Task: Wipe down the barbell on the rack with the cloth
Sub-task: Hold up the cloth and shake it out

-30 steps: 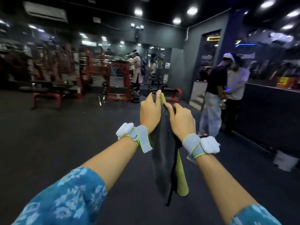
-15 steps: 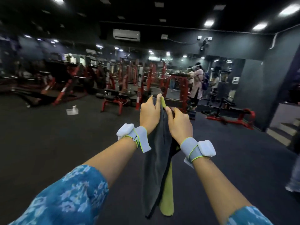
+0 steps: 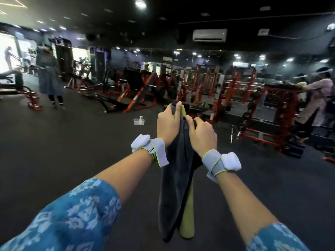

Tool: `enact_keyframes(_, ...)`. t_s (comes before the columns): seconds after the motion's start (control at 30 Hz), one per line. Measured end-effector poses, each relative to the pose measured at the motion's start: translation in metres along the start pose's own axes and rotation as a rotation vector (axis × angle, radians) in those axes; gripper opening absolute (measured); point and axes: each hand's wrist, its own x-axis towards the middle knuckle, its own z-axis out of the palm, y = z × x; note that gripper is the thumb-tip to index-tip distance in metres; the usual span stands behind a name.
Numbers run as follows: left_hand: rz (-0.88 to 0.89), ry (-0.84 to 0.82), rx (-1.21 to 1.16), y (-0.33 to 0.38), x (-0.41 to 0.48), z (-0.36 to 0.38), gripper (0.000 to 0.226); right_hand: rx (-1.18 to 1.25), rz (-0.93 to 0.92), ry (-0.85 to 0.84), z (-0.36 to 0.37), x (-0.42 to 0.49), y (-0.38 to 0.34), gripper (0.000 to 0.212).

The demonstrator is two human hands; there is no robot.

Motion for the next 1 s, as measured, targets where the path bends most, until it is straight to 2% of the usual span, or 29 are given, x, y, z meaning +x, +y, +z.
enact_keyframes(0.2,0.001,0.125,0.033,-0.069,0.121,0.02,0.037,0.127,-0.057,-0.033,0.093,0.124,-0.001,0.048)
enact_keyframes(0.4,-0.033,0.216,0.1,-0.195,0.243,0.034,0.036,0.216,-0.12,-0.16,0.233,0.237,-0.002,0.046)
enact_keyframes(0.53,-0.047,0.198,0.121,-0.258,0.311,0.052,0.041,0.244,-0.13,-0.153,0.307,0.299,0.005,0.044)
enact_keyframes(0.7,-0.074,0.181,0.133,-0.353,0.446,0.072,0.037,0.275,-0.09,-0.183,0.421,0.422,0.001,0.043)
enact_keyframes(0.77,-0.047,0.185,0.129,-0.371,0.479,0.078,0.037,0.273,-0.11,-0.159,0.446,0.453,0.0,0.043)
enact_keyframes(1.0,-0.039,0.183,0.158,-0.503,0.627,0.113,0.038,0.26,-0.102,-0.174,0.591,0.591,0.013,0.044)
